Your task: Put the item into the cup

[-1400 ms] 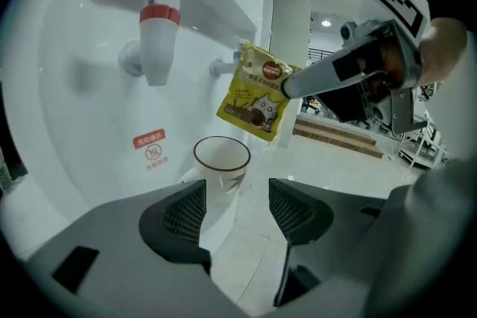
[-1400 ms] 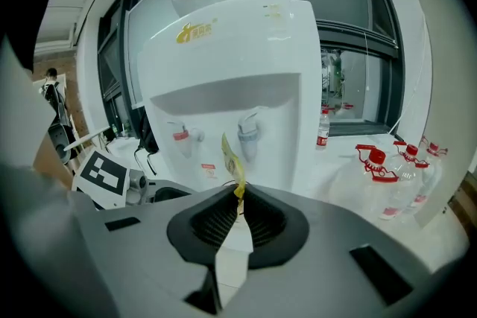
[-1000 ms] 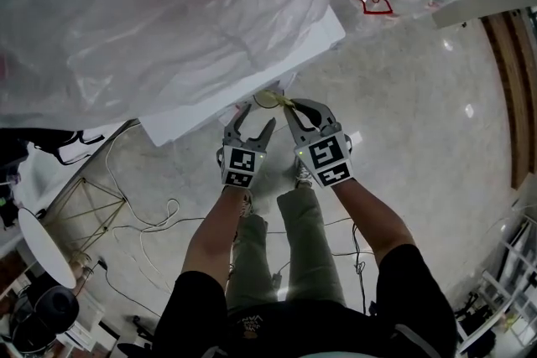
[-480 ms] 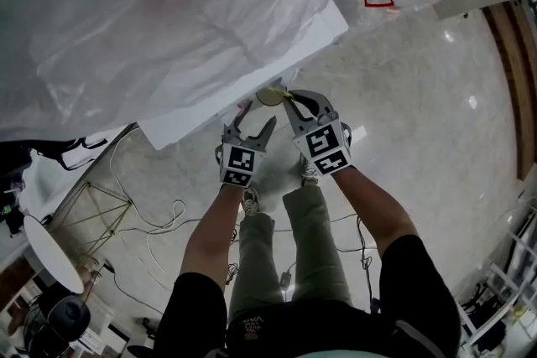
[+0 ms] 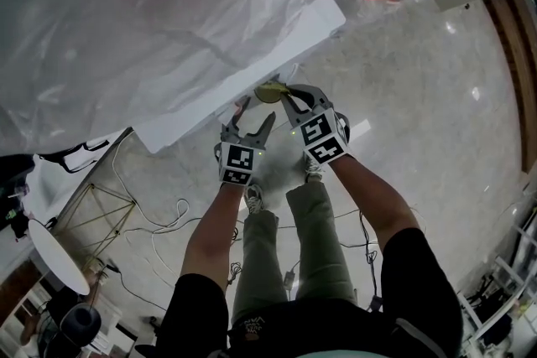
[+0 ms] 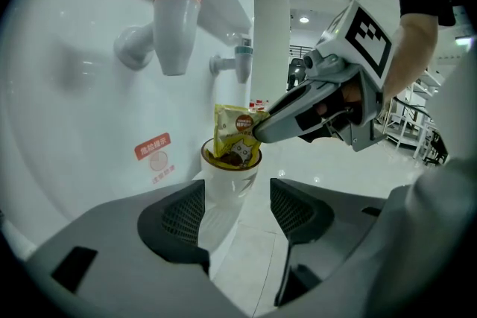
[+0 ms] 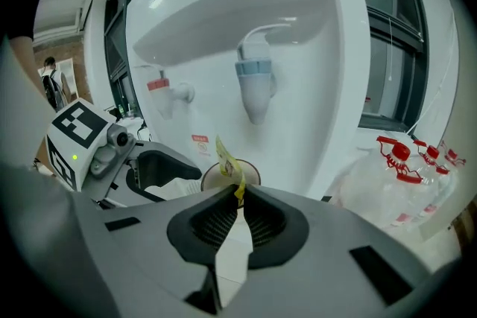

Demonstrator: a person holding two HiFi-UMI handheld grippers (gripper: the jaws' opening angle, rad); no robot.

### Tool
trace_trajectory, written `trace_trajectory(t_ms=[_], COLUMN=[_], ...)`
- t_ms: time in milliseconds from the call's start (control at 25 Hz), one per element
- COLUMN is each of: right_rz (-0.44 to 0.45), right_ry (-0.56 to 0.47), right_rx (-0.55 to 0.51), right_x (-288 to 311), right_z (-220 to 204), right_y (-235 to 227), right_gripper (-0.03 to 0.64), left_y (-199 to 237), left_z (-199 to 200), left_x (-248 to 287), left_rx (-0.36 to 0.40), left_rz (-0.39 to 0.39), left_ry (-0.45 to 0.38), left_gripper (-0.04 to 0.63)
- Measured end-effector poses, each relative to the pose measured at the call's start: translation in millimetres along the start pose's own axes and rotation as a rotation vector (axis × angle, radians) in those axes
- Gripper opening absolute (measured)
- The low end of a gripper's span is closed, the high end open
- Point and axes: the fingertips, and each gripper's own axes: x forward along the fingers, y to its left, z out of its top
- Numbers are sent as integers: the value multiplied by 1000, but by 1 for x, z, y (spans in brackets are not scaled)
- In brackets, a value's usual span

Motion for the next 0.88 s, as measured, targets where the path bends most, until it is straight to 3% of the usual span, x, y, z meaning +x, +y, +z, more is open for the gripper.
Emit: trace_trajectory(t_ms=[440,880], right_rz=[16,45], right_ry=[32,-18], right_rx=[1,104], right_x=[14,6], right_z=[-8,-3], right_y=[-1,6], right_gripper=[57,57], left_y=[0,1], left_z=[0,0], left_x=[1,-1], left_rx=[5,2], left_rz=[-2,-1], left_ry=[-9,4], left_gripper=[274,275])
